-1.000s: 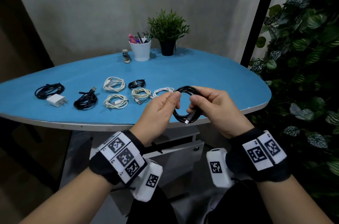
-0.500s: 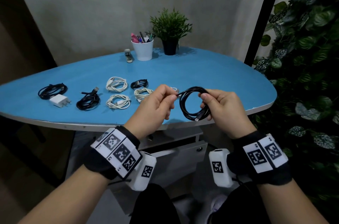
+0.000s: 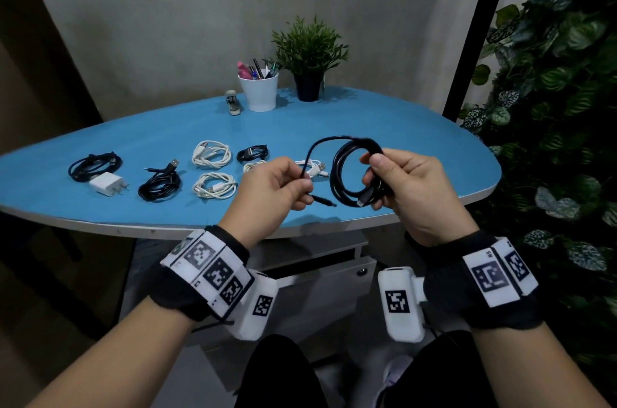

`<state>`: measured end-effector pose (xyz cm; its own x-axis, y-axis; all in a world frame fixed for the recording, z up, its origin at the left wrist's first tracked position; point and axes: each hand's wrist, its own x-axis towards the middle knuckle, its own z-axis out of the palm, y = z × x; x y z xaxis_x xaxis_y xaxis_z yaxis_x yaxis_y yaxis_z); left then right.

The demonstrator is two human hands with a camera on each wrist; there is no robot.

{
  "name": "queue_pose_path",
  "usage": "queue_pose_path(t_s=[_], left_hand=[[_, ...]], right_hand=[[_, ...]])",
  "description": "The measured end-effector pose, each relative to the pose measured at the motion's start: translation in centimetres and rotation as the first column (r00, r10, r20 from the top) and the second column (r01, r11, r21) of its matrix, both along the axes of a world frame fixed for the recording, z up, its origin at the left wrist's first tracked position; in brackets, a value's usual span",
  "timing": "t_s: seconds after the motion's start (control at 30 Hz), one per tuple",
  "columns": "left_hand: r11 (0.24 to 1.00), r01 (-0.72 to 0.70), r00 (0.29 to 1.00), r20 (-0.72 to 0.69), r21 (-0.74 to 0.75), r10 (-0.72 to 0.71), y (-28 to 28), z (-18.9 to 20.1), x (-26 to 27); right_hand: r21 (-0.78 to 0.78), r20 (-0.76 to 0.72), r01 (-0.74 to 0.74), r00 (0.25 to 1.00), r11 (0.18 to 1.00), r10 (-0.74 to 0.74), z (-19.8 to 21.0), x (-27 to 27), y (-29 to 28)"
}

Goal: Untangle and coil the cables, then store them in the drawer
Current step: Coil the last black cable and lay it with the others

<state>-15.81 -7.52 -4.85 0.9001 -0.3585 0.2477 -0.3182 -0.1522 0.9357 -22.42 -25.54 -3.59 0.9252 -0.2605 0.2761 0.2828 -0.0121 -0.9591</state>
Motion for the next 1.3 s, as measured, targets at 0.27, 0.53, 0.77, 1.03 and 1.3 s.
queue_pose_path(t_s=[0.27,0.53,0.77,1.03,1.3], left_hand=[[0.898,0.038,0.945,-0.277,-0.438,-0.175,0.1,1.6,-0.7],[0.950,0.126,0.922,-0.320,-0.285,-0.218,-1.1,0.8,-2.0],[0.982,0.165,0.946,-0.266,-0.091,-0.184,-1.3,0.6,-2.3],[0.982,0.129,0.917,-0.361,-0.137,-0.171,-1.7,-0.3,-2.6],[0.954,0.293,0.914,-0.308,0.053,-0.264,-1.3,-0.3,-2.4]], right_hand=[[-0.049,-0.102,-0.043,0.994,0.998,0.038,-0.9,0.0,0.2],[-0.072,-0.081,-0.034,0.996,0.997,0.028,-0.8,0.2,1.0],[-0.075,-0.070,0.060,0.995,0.995,-0.065,-1.3,0.8,1.0],[-0.152,-0.021,0.072,0.997,0.986,-0.076,-1.6,1.1,1.1],[-0.200,0.048,0.250,0.968,0.947,-0.246,-0.9,1.4,-1.4]])
